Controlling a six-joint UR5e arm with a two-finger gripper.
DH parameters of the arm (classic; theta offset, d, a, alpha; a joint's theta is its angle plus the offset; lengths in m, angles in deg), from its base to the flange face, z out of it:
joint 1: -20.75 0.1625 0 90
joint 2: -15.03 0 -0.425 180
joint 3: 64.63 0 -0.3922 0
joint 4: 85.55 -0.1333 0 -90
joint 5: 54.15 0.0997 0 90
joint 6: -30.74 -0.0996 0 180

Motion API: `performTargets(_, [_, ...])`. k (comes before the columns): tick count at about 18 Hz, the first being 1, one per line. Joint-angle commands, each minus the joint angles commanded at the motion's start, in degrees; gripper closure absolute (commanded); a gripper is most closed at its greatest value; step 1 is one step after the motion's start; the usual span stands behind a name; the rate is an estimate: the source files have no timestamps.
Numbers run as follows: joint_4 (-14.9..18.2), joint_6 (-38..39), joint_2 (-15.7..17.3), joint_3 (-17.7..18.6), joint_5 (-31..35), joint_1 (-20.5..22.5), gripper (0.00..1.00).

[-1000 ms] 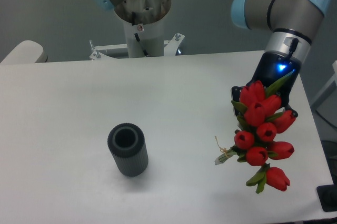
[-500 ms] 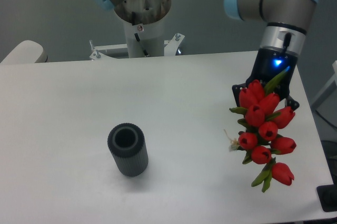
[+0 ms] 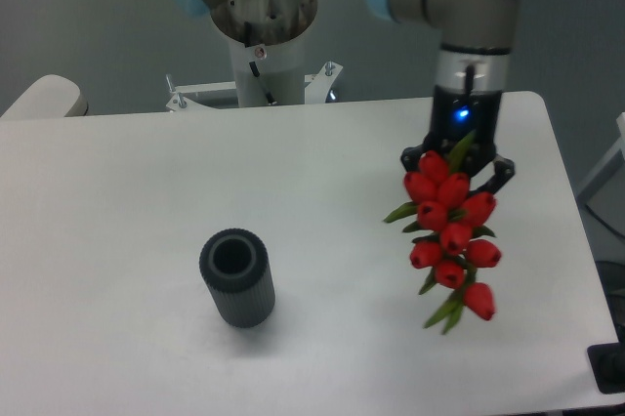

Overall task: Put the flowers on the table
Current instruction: 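Lower the held tulips toward the table beside the grey vase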

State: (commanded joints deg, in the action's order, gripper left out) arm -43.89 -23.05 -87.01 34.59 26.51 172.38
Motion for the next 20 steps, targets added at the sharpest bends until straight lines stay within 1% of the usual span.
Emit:
performTargets(5, [0.3, -0.2, -2.0, 1.3, 13.1, -4.4, 0.75])
performTargets(7, [0.3, -0.1, -3.6, 2.1, 17.7, -5.7, 0.75])
performTargets(10, [0.1, -0.1, -6.8, 3.2, 22.5, -7.4, 0.75])
performTargets(12, [0.1, -0.2, -9.1, 3.3, 24.5, -7.9, 0.75])
performTargets(15, [0.3, -0.3, -12.2, 2.1, 24.7, -7.9, 0.75])
performTargets(17, [0.3, -1.7, -14.0, 1.8, 24.9, -7.9, 0.75])
performTargets(20, [0.1, -3.2, -15.2, 1.7, 24.9, -7.9, 0.75])
